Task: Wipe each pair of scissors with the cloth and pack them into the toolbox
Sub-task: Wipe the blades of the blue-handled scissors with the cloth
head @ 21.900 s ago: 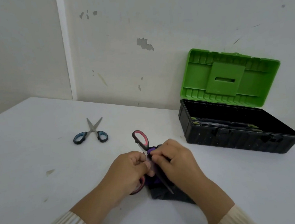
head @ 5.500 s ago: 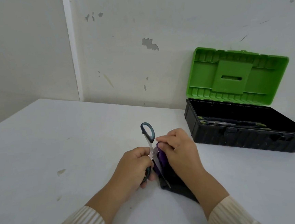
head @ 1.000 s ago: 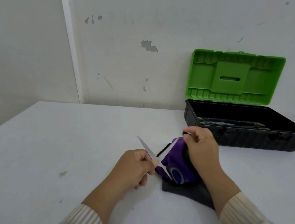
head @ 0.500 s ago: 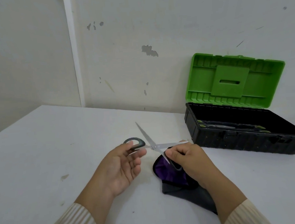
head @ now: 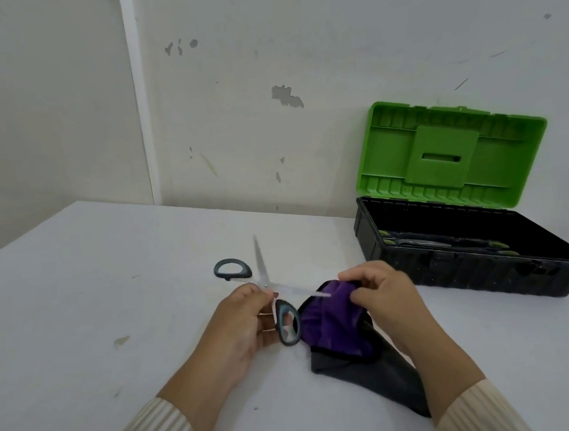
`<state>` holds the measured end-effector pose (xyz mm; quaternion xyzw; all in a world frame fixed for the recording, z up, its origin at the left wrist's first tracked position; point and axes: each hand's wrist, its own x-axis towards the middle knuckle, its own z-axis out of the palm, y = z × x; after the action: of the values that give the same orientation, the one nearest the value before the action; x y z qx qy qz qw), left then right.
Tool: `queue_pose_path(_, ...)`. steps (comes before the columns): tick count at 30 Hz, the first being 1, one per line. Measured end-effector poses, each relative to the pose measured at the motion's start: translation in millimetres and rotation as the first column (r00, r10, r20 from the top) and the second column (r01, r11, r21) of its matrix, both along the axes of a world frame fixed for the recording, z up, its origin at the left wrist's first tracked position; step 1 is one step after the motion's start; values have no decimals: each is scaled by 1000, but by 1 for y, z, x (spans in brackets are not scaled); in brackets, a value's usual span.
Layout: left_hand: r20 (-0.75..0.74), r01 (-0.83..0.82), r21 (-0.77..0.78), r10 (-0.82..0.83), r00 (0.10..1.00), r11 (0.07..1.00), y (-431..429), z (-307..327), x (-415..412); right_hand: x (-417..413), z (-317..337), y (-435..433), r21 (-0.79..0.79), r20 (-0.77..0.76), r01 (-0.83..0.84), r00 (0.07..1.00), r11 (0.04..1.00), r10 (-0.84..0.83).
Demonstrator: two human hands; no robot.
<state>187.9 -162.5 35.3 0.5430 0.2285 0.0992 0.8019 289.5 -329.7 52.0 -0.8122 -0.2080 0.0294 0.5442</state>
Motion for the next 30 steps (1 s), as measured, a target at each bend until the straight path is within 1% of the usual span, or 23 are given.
queue_pose_path(2,-53,47,115,-42,998,992,-4,-2,-2,5,2,-5,27,94,80,992,996,-83)
queue_pose_path(4,-90,132,228,-114,989,965,-10,-2,-4,-1,8,-4,3,187,140,973,990,-138)
queue_pose_path(5,-102,169,278,-146,984,946,-13,-2,-5,-9,12,0,-17,270,149,953,989,-139)
queue_pose_path(7,-107,203,365,-176,979,909,-20,-2,-6,-27,17,13,-68,449,77,893,995,-38)
queue_pose_path(8,-100,204,407,-179,979,891,-22,-2,-7,-36,15,21,-107,500,15,865,994,41)
queue_pose_path(9,-92,200,450,-177,980,871,-23,-3,-7,-42,12,27,-171,517,-43,846,984,127)
queue_pose_path(10,-81,191,484,-173,982,854,-24,-3,-8,-45,7,32,-240,508,-86,838,967,201)
queue_pose_path(11,-63,178,504,-170,983,845,-24,-2,-9,-44,4,35,-285,489,-99,840,953,234)
queue_pose_path(12,-43,164,514,-165,985,842,-25,-1,-10,-38,2,35,-279,485,-77,849,957,210)
queue_pose_path(14,-15,138,523,-153,988,841,-25,2,-11,-27,2,33,-159,523,4,848,987,81)
queue_pose_path(15,-15,134,525,-149,989,840,-26,2,-10,-26,2,33,-119,528,26,848,993,41)
queue_pose_path(16,-22,135,525,-145,989,840,-25,2,-9,-27,2,33,-124,509,19,859,992,47)
queue_pose_path(19,-63,141,529,-127,990,837,-20,1,-8,-39,-5,37,-211,395,-134,894,968,210)
queue_pose_path(20,-63,139,528,-124,990,838,-19,1,-8,-39,-6,37,-207,401,-139,891,969,213)
queue_pose_path(23,-65,155,530,-142,988,833,-18,4,-9,-25,-5,34,-131,491,-21,867,991,84)
queue_pose_path(24,-69,158,536,-143,987,830,-18,4,-9,-25,-6,34,-136,500,-20,862,990,86)
queue_pose_path(27,-74,144,543,-123,990,827,-14,2,-8,-39,-12,39,-205,479,-130,851,970,215)
queue_pose_path(28,-70,142,540,-124,990,829,-13,2,-8,-41,-13,39,-205,480,-133,850,970,218)
queue_pose_path(29,-62,143,535,-130,990,833,-13,4,-9,-39,-13,38,-187,485,-105,854,977,185)
queue_pose_path(30,-53,148,528,-141,989,836,-14,6,-9,-33,-13,37,-149,504,-46,856,988,116)
